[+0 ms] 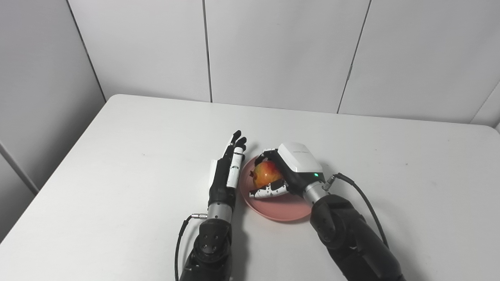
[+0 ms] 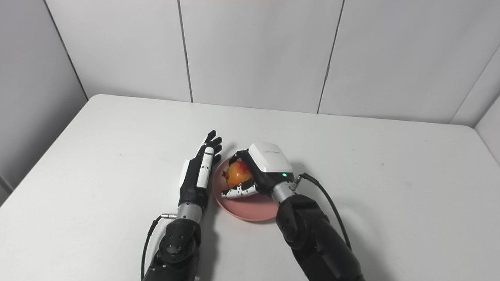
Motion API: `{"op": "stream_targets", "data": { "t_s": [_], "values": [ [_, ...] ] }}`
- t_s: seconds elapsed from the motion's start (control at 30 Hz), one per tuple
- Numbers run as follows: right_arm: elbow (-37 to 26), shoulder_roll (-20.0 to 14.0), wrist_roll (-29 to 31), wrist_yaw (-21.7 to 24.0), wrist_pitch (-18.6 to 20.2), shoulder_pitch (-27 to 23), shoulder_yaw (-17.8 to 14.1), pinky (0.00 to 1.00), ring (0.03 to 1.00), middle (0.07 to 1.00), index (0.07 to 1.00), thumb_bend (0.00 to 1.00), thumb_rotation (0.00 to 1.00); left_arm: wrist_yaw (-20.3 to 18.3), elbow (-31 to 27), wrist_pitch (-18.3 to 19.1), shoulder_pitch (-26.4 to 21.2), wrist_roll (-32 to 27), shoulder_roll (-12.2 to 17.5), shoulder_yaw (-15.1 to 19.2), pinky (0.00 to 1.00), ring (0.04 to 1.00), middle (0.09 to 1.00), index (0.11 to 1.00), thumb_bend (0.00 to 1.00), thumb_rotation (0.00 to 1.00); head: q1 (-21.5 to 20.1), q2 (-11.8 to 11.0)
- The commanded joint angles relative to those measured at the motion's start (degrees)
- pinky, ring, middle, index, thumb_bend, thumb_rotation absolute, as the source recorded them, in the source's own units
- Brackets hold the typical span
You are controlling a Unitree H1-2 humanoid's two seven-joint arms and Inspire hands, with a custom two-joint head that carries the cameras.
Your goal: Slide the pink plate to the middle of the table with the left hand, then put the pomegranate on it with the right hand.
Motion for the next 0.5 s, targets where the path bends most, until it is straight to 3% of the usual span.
{"op": "stream_targets", "data": {
  "t_s": [0.0, 0.3, 0.43, 0.47],
  "values": [
    [0.15, -0.78, -1.96, -1.20, -2.29, -2.16, 0.32, 0.34, 0.408, 0.476, 0.615, 0.41, 0.28, 0.42, 0.13, 0.28, -1.74, -0.15, -0.69, 0.11, 0.91, 0.925, 0.918, 0.910, 0.40, 1.00, 0.02, 0.05],
    [0.89, -1.43, -5.52, -3.61, -3.72, -1.76, 0.35, 0.41, 0.438, 0.474, 0.574, 0.45, 0.30, 0.31, 0.15, 0.33, -1.77, -0.14, -0.64, 0.06, 0.91, 0.922, 0.918, 0.911, 0.40, 1.00, -0.32, 0.03],
    [-0.37, -1.78, -5.76, -2.49, -3.20, -1.54, 0.11, 0.42, 0.443, 0.487, 0.578, 0.51, 0.33, 0.15, 0.48, -0.07, -1.90, -0.52, -0.62, 0.20, 0.89, 0.918, 0.916, 0.908, 0.40, 1.00, -0.34, -0.01],
    [-0.81, -1.88, -5.81, -2.06, -2.94, -1.50, 0.04, 0.40, 0.420, 0.475, 0.571, 0.56, 0.35, 0.04, 0.46, 0.01, -1.91, -0.71, -0.63, 0.24, 0.89, 0.917, 0.917, 0.910, 0.40, 1.00, -0.39, -0.06]
  ]
}}
